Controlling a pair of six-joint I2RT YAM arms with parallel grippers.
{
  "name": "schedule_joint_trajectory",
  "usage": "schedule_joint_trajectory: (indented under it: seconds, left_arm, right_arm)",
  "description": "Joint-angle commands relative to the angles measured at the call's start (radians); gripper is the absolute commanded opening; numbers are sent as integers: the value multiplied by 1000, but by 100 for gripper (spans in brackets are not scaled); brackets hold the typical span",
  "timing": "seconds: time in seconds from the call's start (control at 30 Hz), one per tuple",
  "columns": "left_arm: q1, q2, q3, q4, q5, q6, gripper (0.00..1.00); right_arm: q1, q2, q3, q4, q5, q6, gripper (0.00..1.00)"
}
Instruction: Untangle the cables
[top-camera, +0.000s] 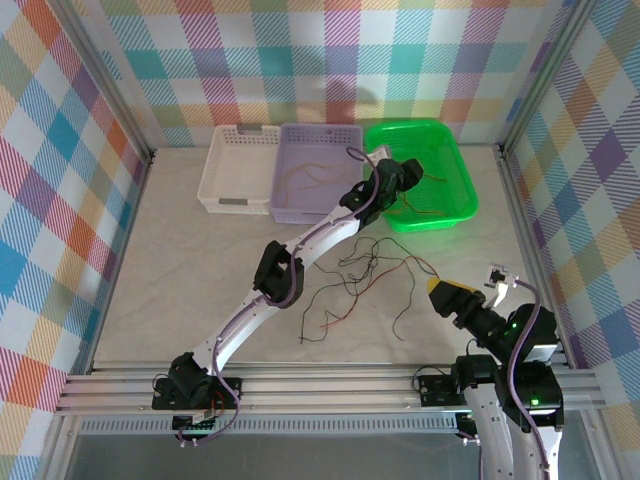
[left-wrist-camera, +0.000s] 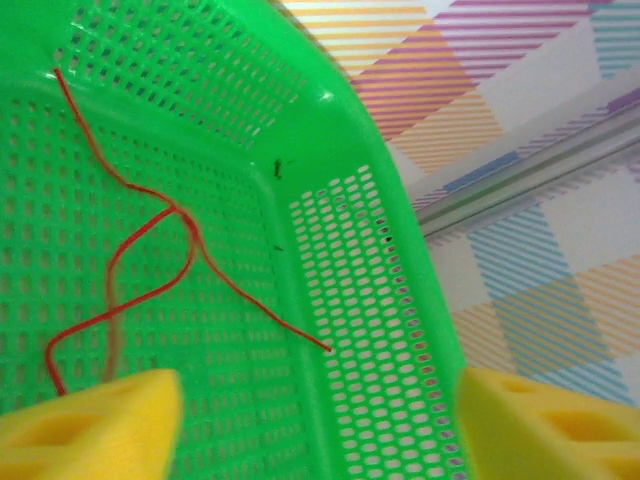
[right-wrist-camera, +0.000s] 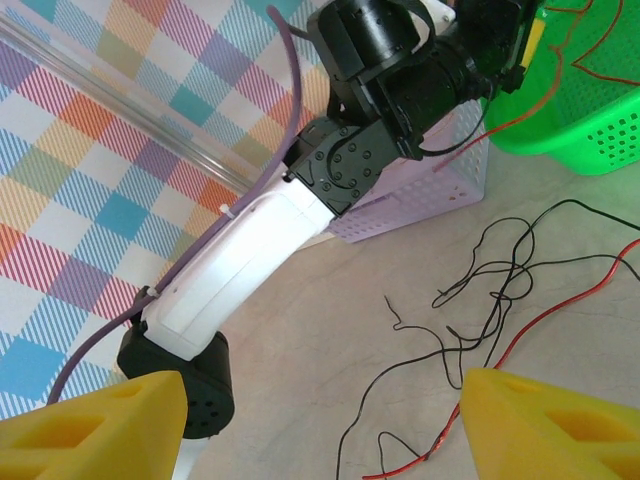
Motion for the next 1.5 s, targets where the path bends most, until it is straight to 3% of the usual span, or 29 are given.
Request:
schedule_joint_trajectory:
  seconds: [0.0, 0.13, 0.3, 0.57, 0.87, 1.17, 1.37, 1.47]
  left_arm:
    - [-18, -170, 39, 16, 23, 65, 89]
    - [-15, -250, 38, -32, 39, 125, 100]
    - [2, -348, 38, -211, 69, 177, 100]
    - [58, -515, -28, -535, 10, 297, 100]
    - [71, -925, -649, -441, -99, 421, 100]
    - [73, -1251, -1030, -488, -194, 407, 100]
    - [74, -1429, -1204, -550, -244, 383, 100]
    - [74, -1514, -1286, -572, -259, 373, 100]
  right_arm:
    - [-3, 2, 33, -28, 25, 15, 73]
    - [-3, 37, 41, -63, 56, 18, 73]
    - [-3, 136, 48, -68, 60, 17, 73]
    - [-3, 479, 124, 56, 100, -66, 70]
    - [13, 983, 295, 266, 127, -120, 64]
    - [69, 1377, 518, 320, 202, -198, 61]
    - [76, 1527, 607, 304, 274, -258, 59]
    - [76, 1581, 629, 333, 252, -262, 58]
